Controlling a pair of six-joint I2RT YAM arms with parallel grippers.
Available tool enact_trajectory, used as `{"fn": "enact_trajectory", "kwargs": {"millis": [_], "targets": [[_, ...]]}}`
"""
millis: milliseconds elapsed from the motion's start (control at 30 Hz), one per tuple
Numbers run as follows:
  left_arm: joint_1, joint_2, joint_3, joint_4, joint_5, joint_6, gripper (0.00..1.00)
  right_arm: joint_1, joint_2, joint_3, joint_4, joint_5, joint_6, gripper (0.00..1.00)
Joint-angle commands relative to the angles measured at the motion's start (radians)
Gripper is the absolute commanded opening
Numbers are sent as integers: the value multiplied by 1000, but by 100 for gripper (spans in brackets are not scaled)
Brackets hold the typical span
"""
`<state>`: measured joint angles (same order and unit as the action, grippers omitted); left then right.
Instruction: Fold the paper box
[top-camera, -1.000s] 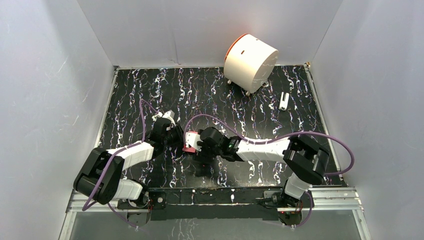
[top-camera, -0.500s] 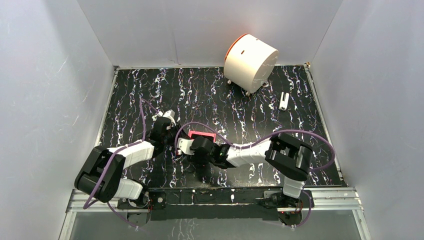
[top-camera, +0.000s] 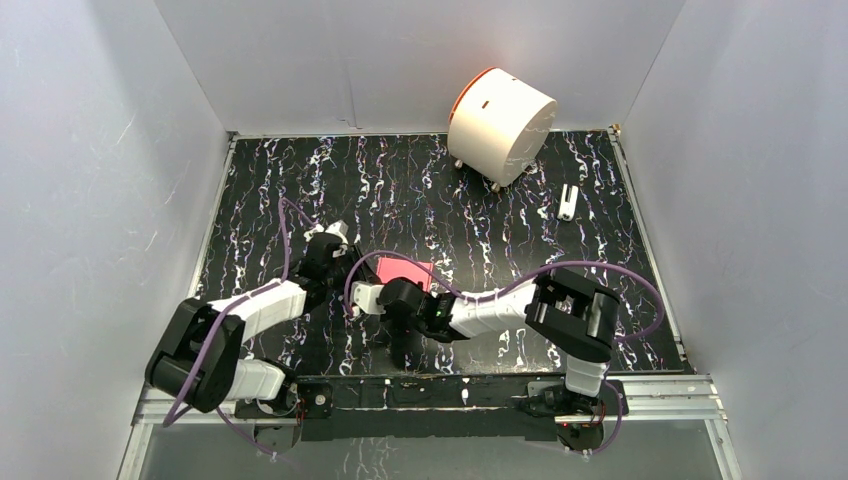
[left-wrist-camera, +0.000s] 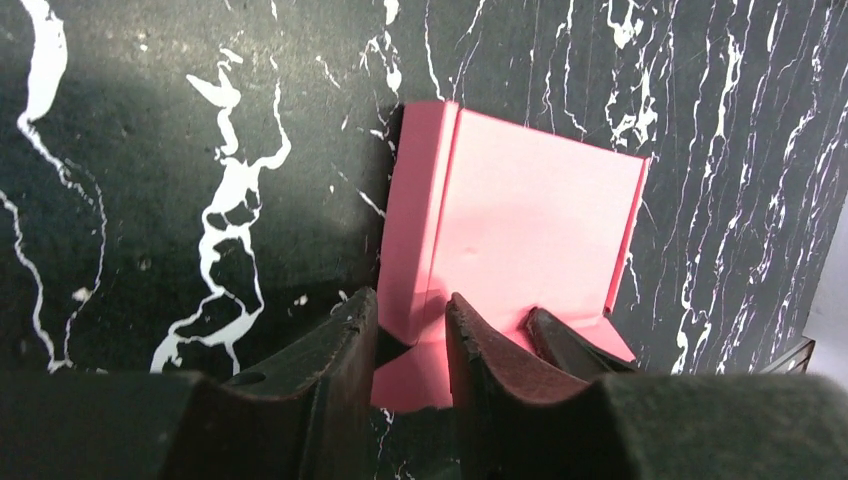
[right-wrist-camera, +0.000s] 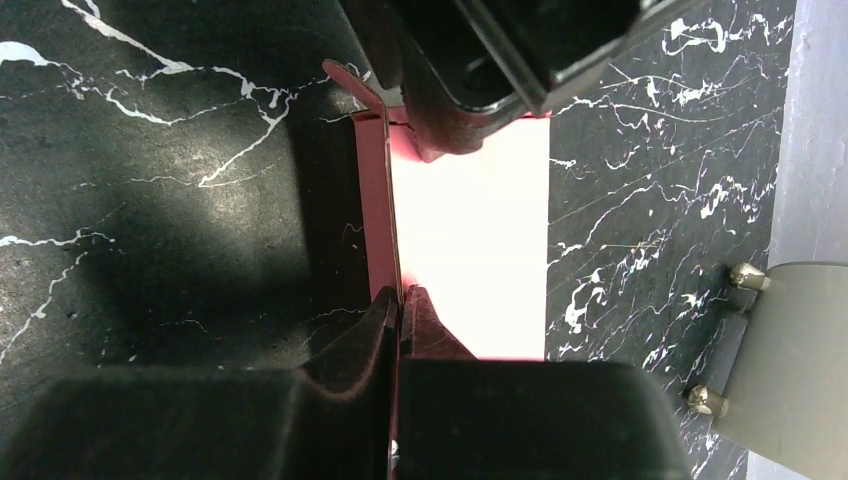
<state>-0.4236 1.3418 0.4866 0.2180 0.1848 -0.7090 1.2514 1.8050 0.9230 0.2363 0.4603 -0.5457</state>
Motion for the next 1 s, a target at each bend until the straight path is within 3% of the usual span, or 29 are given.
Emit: {"fn": "enact_trajectory", "kwargs": {"millis": [0, 300, 600, 833, 967], "targets": [[8, -96, 61, -142, -14, -10, 31, -15, -38, -1, -96, -31, 44, 0], [25, -346, 215, -410, -166, 40, 44, -36, -117, 62, -249, -154, 96, 0], [29, -477, 328, -601, -282, 170, 54, -185, -217, 215, -528, -518, 164, 0], [29, -486, 377, -667, -219, 270, 59, -359, -166, 365, -710, -880, 176, 0], [29, -446, 393, -687, -130, 305, 60, -410, -102, 432, -774, -984, 154, 0]]}}
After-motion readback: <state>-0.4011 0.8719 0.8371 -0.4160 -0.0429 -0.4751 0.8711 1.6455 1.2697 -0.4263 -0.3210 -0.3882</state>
